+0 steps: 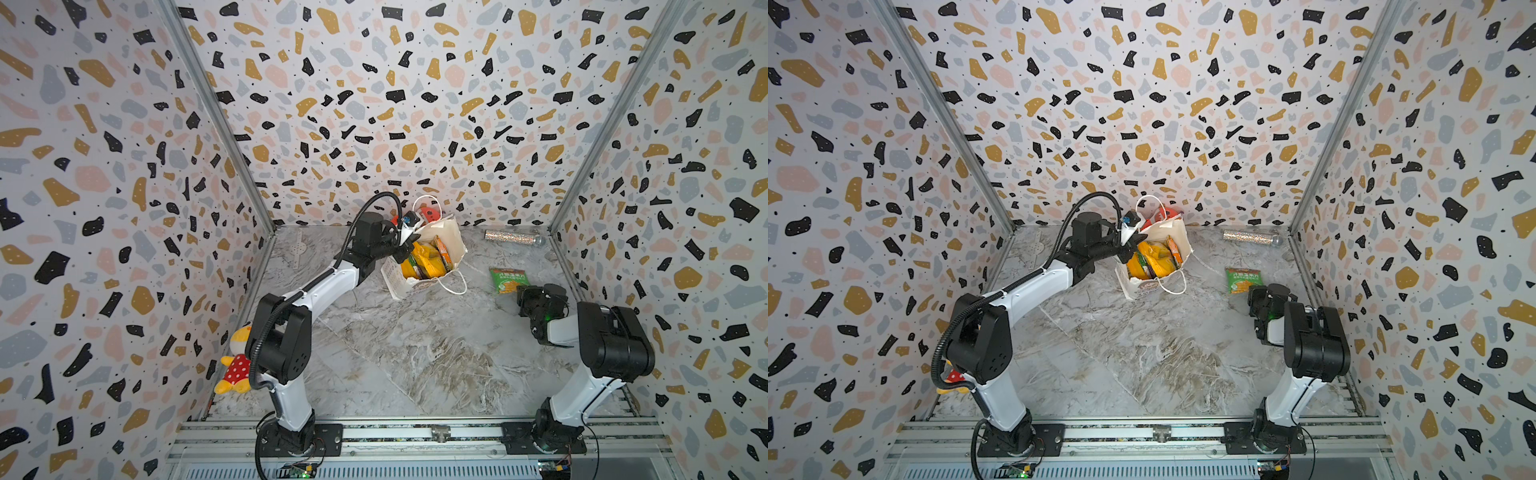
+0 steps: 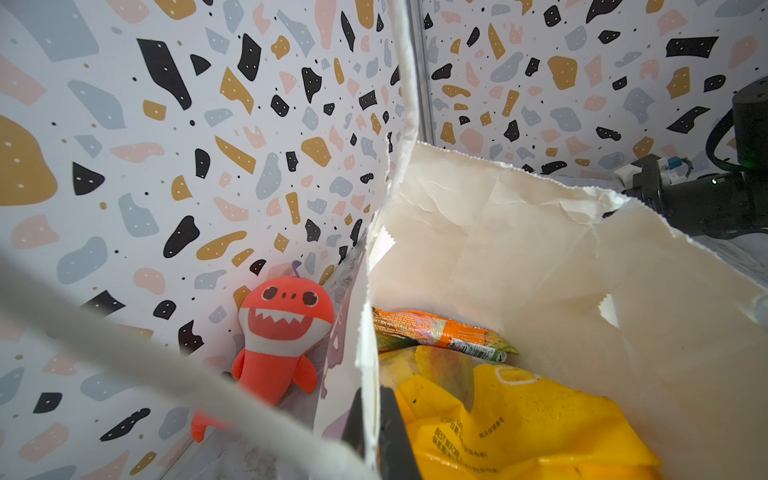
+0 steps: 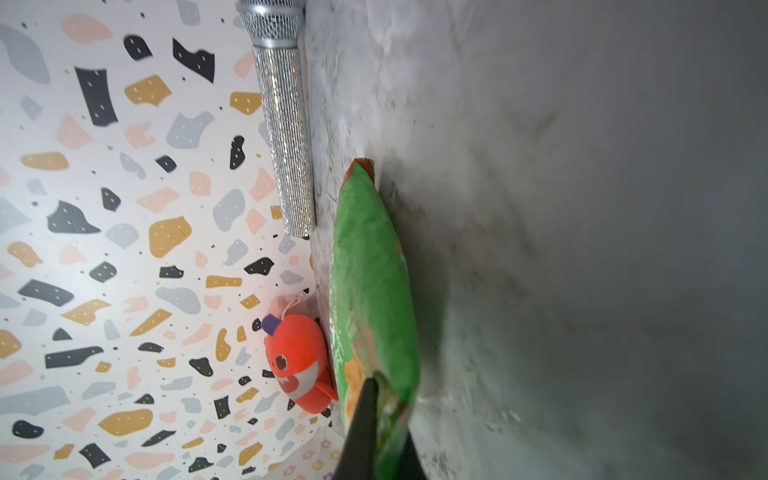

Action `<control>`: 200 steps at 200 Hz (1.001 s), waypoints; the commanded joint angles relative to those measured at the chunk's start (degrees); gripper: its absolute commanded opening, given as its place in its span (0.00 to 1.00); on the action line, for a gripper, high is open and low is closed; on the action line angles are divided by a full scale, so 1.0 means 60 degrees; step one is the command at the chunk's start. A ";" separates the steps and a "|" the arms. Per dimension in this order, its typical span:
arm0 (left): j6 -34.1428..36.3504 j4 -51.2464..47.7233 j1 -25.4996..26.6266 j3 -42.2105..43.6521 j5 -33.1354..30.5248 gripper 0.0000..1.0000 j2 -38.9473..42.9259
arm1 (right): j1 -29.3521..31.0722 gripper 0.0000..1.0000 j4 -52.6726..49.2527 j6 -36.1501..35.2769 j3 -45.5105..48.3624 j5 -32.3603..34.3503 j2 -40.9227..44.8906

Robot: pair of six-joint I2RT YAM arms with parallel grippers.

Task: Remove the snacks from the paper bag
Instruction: 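Lower the green chip bag onto the table beside the paper bag, release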

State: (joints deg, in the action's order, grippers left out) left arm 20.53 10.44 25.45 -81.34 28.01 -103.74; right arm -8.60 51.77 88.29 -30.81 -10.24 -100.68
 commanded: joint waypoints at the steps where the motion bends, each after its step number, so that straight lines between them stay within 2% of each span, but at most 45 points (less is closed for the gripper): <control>1: -0.0090 0.0441 0.0094 0.0131 0.0431 0.00 0.0307 | -0.0246 0.02 0.0117 -0.0081 -0.0329 0.0044 -0.0029; 45: -0.0067 0.0390 0.0095 0.0110 0.0474 0.00 0.0298 | -0.0481 0.03 -0.0960 -0.1662 -0.1502 -0.1273 -0.0601; 74: 0.0002 0.0311 0.0094 0.0131 0.0437 0.00 0.0377 | -0.0647 0.07 -0.0675 -0.1859 -0.1387 -0.1495 -0.0896; 99: 0.0031 0.0282 0.0094 0.0153 0.0440 0.00 0.0419 | -0.0647 0.13 -0.0909 -0.2222 -0.1537 -0.1536 -0.0771; 161: -0.0024 0.0311 0.0094 0.0209 0.0526 0.00 0.0504 | -0.0701 0.44 -0.1817 -0.2179 -0.1502 -0.1417 0.0007; 177: -0.0064 0.0354 0.0094 0.0223 0.0539 0.00 0.0529 | -0.0805 0.46 -0.1775 -0.1928 -0.1428 -0.1763 0.0090; 200: -0.0061 0.0370 0.0094 0.0252 0.0538 0.00 0.0519 | -0.0896 0.49 -0.2143 -0.1804 -0.1313 -0.1688 0.0543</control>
State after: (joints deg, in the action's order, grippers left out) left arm 20.51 10.28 25.45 -80.58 28.47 -102.78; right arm -13.23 42.28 76.31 -38.98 -19.86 -101.43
